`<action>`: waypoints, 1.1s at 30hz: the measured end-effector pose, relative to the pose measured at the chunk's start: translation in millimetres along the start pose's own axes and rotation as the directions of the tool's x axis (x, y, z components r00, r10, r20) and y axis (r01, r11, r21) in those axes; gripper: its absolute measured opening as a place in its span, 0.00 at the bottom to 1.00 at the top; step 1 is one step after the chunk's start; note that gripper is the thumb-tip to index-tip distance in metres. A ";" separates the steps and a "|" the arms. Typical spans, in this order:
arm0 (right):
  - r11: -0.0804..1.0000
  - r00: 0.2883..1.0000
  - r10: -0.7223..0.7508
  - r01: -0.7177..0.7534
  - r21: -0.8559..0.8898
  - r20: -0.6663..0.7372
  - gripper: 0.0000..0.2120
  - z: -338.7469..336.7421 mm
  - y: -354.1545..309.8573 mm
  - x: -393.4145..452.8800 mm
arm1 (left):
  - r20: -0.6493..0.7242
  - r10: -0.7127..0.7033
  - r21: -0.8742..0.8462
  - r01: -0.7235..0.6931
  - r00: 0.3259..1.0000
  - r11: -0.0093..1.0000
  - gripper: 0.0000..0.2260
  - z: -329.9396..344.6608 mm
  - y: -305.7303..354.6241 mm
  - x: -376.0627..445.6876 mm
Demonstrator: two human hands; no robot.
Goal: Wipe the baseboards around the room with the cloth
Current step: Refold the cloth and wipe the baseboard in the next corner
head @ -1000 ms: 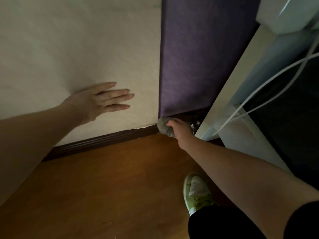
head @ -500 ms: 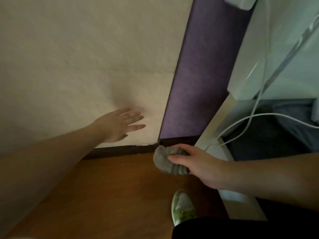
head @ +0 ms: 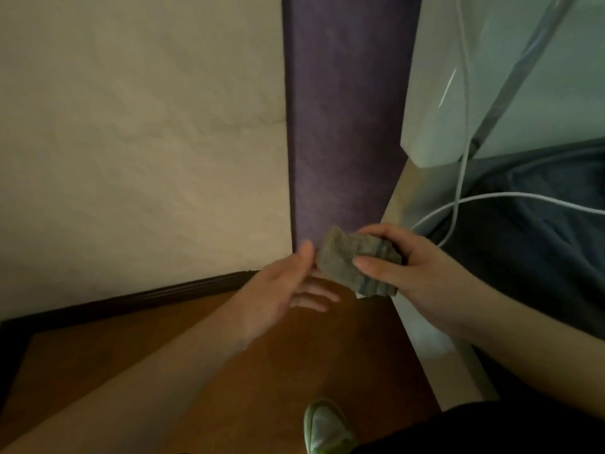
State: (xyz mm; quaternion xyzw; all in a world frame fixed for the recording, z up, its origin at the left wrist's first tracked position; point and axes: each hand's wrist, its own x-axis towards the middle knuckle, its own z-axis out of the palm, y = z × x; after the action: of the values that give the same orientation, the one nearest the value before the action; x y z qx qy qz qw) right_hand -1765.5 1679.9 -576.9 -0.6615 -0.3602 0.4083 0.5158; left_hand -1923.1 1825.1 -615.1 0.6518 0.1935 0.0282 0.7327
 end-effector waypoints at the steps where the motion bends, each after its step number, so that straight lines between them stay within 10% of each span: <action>1: 0.999 1.000 -0.006 0.006 -0.032 0.004 0.15 -3.6 5.3 0.8 | 0.010 -0.004 0.014 0.003 1.000 1.000 0.37 4.2 0.3 4.0; 16: 0.924 0.946 0.296 -0.319 0.211 0.134 0.13 -23.8 10.5 5.7 | -0.016 -0.244 -0.268 0.231 0.970 0.935 0.20 27.0 0.9 28.3; 24: 0.994 0.970 0.097 -0.082 -0.076 0.222 0.22 2.6 33.5 6.2 | -0.198 -0.322 -0.347 0.241 0.926 0.906 0.27 22.8 -33.3 -5.1; 27: 0.959 0.911 0.235 -0.274 0.073 0.339 0.27 33.1 43.3 7.9 | -0.306 -0.381 -0.138 0.355 0.872 0.925 0.24 13.6 -34.2 -43.8; 33: 0.884 0.738 0.399 -0.468 -0.013 0.545 0.29 88.9 5.8 -37.6 | -0.421 -0.481 -0.306 0.379 0.769 0.873 0.20 44.7 -18.9 -160.6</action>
State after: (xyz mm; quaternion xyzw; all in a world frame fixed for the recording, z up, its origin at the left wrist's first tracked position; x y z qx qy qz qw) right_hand -1861.6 1679.5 -588.2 -0.5537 -0.2984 0.7057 0.3261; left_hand -2061.0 1732.9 -590.3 0.4828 0.5114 0.0408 0.7097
